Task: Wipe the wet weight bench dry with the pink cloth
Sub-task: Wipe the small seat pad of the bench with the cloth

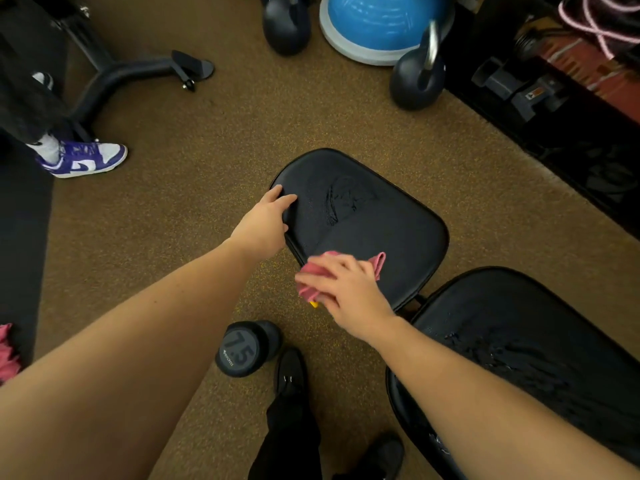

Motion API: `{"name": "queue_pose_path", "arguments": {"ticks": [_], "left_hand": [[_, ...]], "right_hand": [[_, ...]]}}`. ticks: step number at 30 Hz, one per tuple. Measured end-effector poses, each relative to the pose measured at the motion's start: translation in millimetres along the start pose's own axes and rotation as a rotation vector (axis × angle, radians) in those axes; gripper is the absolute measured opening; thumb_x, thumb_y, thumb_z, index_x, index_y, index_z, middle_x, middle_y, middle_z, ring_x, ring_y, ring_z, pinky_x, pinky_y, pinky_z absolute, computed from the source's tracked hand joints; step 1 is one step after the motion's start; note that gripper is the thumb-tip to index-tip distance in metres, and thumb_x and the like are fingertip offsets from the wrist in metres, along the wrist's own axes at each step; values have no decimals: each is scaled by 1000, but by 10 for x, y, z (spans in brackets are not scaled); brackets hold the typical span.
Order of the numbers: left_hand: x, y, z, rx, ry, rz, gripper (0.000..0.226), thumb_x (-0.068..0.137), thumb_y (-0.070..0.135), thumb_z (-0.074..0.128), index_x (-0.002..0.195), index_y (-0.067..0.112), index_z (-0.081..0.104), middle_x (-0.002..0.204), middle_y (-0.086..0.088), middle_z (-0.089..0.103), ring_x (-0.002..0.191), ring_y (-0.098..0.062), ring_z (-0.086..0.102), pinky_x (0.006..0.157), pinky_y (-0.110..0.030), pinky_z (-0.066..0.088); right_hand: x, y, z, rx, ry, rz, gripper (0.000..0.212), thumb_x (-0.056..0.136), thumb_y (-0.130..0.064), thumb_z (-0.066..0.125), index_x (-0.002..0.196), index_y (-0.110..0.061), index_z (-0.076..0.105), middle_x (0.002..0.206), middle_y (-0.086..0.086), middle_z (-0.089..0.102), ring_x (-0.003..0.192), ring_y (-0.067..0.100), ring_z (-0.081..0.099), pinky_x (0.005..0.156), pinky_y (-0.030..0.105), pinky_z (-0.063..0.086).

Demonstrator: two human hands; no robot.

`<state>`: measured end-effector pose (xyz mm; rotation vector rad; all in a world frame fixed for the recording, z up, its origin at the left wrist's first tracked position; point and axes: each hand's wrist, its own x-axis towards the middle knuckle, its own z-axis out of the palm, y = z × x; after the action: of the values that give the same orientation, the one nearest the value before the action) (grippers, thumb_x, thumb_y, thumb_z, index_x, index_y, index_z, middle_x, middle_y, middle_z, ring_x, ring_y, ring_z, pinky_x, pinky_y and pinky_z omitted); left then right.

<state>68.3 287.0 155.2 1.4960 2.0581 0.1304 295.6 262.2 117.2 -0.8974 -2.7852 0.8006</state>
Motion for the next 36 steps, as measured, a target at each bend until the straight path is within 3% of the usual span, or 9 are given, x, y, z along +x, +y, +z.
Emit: {"name": "queue_pose_path", "arguments": {"ticks": [4,7,12,14,17,20,27,31,36], "left_hand": [[-25,-4,20,0,-2,-13,67,96,3,58,156,22,33,168,-4,10,148,-29,31,110,-37,36],[-35,-23,39,1,-2,-13,68,96,3,58,156,23,33,168,-3,10,146,-29,34,109,-38,39],[-28,1,50,-25,13,-29,68,95,0,58,155,24,34,167,-3,11,148,-30,29,111,-41,38],[-34,22,46,-32,12,-36,68,96,0,57,155,24,34,168,-2,11,149,-30,27,113,-42,37],[-40,31,63,-44,19,-49,69,96,-1,56,155,25,33,168,-1,9,150,-30,25,112,-41,37],[-43,7,90,-42,21,-35,69,97,0,55,156,25,31,168,0,7,150,-29,25,112,-39,38],[-47,19,62,-40,8,-35,71,96,-1,56,156,27,31,168,-1,7,150,-30,26,109,-40,39],[-46,32,42,-34,-4,-42,72,95,-2,56,155,29,31,168,0,8,150,-30,26,109,-42,38],[-27,27,17,-18,-22,-43,72,95,0,57,156,29,31,168,1,8,149,-29,28,108,-40,38]], "right_hand": [[-145,-58,61,118,-13,-121,46,90,-10,68,124,-41,69,133,-17,60,116,17,46,96,43,36],[-180,-47,-177,311,-50,-74,50,93,-8,64,127,-44,65,128,-18,61,113,11,50,100,33,37],[-102,500,-876,401,359,343,43,79,-47,80,119,-44,63,108,-10,69,101,8,64,90,26,49],[-35,798,-1064,296,416,440,35,83,-46,77,114,-41,62,107,-11,64,105,11,58,86,24,42],[55,1084,-979,190,155,542,48,95,-44,63,140,-38,48,136,4,47,139,29,31,109,36,28],[60,1066,-698,9,42,460,53,103,-45,46,154,-38,32,166,0,21,155,21,7,124,43,7],[-101,387,-293,-30,35,250,49,104,-43,32,153,-37,32,166,-5,25,155,17,12,126,46,11],[-193,32,-73,19,-25,204,48,103,-34,44,150,-41,34,166,-12,19,155,12,5,127,41,1],[-295,-270,72,249,-22,118,39,99,-22,51,135,-35,51,159,-16,36,153,5,15,125,30,-3]]}}
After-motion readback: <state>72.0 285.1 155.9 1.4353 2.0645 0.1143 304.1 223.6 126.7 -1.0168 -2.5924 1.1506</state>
